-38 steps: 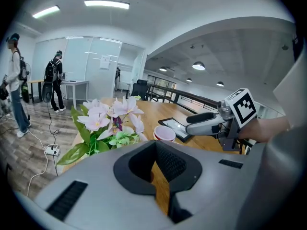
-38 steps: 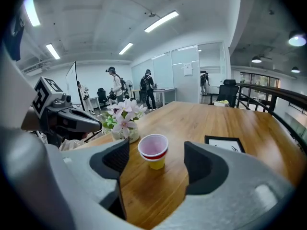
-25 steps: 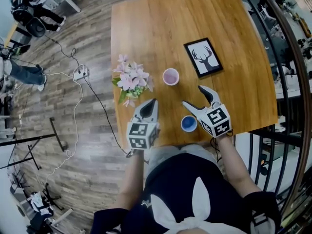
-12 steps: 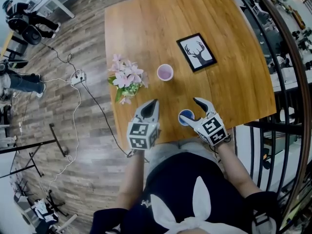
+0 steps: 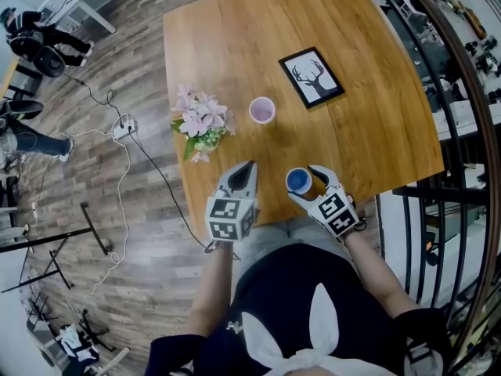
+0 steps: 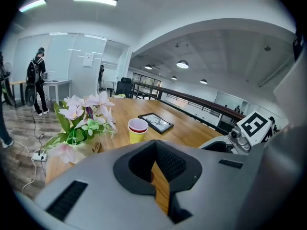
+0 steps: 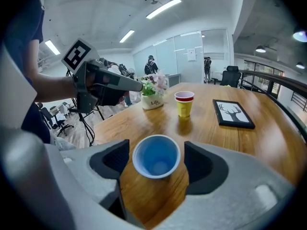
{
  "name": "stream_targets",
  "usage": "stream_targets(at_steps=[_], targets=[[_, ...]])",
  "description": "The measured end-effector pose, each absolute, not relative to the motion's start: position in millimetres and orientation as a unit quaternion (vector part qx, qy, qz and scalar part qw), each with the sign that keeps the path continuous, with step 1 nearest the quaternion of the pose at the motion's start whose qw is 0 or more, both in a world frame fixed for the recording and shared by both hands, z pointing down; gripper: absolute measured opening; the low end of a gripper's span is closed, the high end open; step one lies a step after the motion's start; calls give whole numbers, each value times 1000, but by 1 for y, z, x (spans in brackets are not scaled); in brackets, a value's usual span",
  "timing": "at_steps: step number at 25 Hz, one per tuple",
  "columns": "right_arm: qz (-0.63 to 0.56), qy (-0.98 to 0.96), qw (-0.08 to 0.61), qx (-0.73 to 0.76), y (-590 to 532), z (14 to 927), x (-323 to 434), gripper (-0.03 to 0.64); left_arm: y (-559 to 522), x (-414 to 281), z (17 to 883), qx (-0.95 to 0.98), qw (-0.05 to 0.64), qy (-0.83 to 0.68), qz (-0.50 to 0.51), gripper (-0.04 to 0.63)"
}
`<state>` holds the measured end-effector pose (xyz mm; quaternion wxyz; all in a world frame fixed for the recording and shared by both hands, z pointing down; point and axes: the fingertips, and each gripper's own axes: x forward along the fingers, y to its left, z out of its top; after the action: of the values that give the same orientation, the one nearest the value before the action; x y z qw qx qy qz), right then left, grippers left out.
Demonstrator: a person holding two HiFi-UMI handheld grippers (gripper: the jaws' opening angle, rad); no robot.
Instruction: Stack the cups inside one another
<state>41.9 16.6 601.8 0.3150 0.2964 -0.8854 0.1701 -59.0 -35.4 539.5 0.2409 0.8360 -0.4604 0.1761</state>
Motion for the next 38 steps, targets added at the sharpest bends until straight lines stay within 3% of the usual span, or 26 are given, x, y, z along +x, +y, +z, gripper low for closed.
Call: stream_targets(at_steps=[21,31,38], targets=[[138,-868,370,299,24,625,39,343,-19,-66,548,835,244,-463,171,17],[120,-870,362,312,19,609,39,339,-12,-69,541,832,247,-468,168,17],[96,-881,310,344,-10,556,32,337,-17,-68,526,844,229,-455,168,17]])
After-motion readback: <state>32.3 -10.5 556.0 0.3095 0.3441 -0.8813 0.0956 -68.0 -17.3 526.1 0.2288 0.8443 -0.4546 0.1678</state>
